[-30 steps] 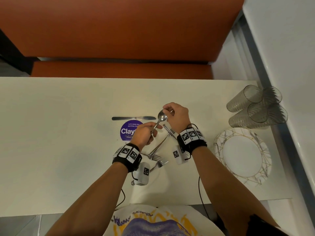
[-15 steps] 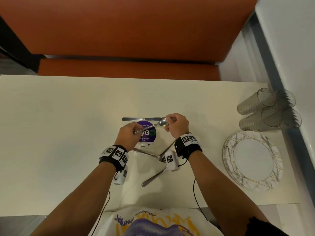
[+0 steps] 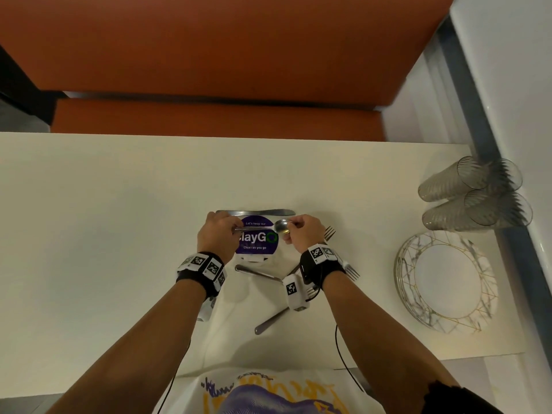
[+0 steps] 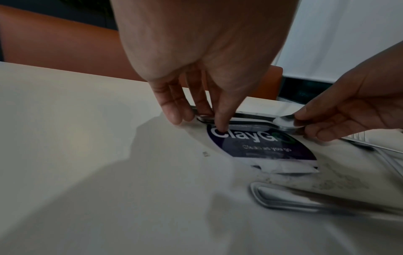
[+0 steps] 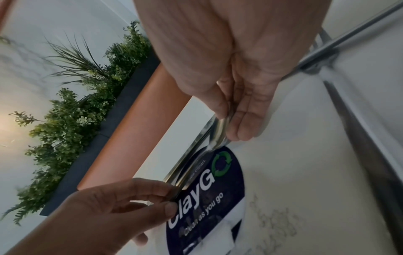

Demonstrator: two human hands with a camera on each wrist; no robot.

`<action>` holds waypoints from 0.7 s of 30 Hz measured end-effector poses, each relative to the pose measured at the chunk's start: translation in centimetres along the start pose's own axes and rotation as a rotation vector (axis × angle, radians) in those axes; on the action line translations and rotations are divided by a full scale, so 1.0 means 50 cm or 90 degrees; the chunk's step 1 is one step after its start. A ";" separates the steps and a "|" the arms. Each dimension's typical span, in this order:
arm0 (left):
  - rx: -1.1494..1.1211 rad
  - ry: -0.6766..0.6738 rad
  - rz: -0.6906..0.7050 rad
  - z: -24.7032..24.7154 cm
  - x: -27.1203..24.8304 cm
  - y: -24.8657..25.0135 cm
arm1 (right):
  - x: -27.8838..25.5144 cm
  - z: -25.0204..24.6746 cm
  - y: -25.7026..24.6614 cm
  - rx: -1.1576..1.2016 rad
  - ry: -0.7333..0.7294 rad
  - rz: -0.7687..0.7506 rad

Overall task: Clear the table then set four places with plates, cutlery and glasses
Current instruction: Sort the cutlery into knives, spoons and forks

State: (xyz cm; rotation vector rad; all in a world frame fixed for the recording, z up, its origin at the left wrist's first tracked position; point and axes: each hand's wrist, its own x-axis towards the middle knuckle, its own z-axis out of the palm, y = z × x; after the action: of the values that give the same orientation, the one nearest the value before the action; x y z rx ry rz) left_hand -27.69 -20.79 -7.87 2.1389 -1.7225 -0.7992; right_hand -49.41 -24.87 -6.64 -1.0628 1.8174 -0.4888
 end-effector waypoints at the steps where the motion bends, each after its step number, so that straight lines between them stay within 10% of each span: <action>1: -0.009 -0.004 -0.001 0.001 0.001 -0.002 | 0.001 0.001 0.000 -0.008 0.002 -0.004; 21: -0.009 0.048 0.029 0.007 -0.023 -0.008 | -0.006 -0.025 0.006 -0.105 0.025 -0.058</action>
State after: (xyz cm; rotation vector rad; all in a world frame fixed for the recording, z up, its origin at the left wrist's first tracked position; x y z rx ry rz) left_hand -27.73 -19.55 -8.09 2.0854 -1.7151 -0.7074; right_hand -50.57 -24.58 -6.11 -1.2608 1.8749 -0.4216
